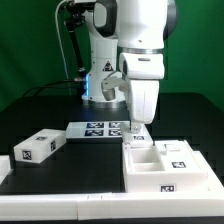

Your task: Assemble cabinet

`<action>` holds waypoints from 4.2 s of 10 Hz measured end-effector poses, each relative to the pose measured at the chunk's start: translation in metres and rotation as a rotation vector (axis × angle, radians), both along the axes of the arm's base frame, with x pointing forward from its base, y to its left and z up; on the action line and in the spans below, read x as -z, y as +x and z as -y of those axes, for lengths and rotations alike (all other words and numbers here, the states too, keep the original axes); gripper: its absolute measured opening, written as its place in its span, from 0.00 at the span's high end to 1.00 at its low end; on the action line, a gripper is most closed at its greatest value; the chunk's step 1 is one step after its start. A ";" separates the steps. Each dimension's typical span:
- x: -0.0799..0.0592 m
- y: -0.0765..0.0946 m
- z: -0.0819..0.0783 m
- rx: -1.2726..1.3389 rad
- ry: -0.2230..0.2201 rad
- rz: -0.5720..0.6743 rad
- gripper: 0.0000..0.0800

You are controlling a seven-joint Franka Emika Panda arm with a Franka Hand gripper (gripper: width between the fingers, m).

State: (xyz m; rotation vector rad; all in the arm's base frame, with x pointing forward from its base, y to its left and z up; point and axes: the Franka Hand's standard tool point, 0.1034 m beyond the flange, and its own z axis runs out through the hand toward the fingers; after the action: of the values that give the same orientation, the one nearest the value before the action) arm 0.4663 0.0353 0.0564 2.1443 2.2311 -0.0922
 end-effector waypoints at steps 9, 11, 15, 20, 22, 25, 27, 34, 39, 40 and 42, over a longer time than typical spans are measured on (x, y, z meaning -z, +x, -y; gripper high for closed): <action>0.002 0.000 -0.002 -0.013 0.016 0.027 0.91; 0.001 -0.001 0.002 -0.010 0.011 0.021 0.91; 0.000 -0.001 0.003 -0.008 0.003 0.010 0.91; -0.002 0.000 0.010 -0.012 -0.018 -0.023 0.91; -0.001 0.000 0.012 -0.013 -0.020 -0.030 0.91; 0.000 0.000 0.009 -0.014 -0.009 -0.013 0.91; 0.001 0.000 0.006 -0.017 0.003 0.007 0.91; -0.004 0.000 0.018 -0.002 -0.034 -0.043 0.91; -0.007 0.000 0.016 -0.006 -0.025 -0.020 0.91; -0.006 0.000 0.015 -0.007 -0.020 -0.012 0.91; -0.005 0.000 0.020 -0.013 -0.027 -0.028 0.91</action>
Offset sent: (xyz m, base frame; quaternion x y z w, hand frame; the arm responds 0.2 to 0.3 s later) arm 0.0000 0.0000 0.0000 0.0000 0.0000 0.0000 1.0000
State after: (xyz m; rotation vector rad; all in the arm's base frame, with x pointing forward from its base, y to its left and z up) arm 0.4661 0.0157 0.0619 2.1272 2.2450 -0.1519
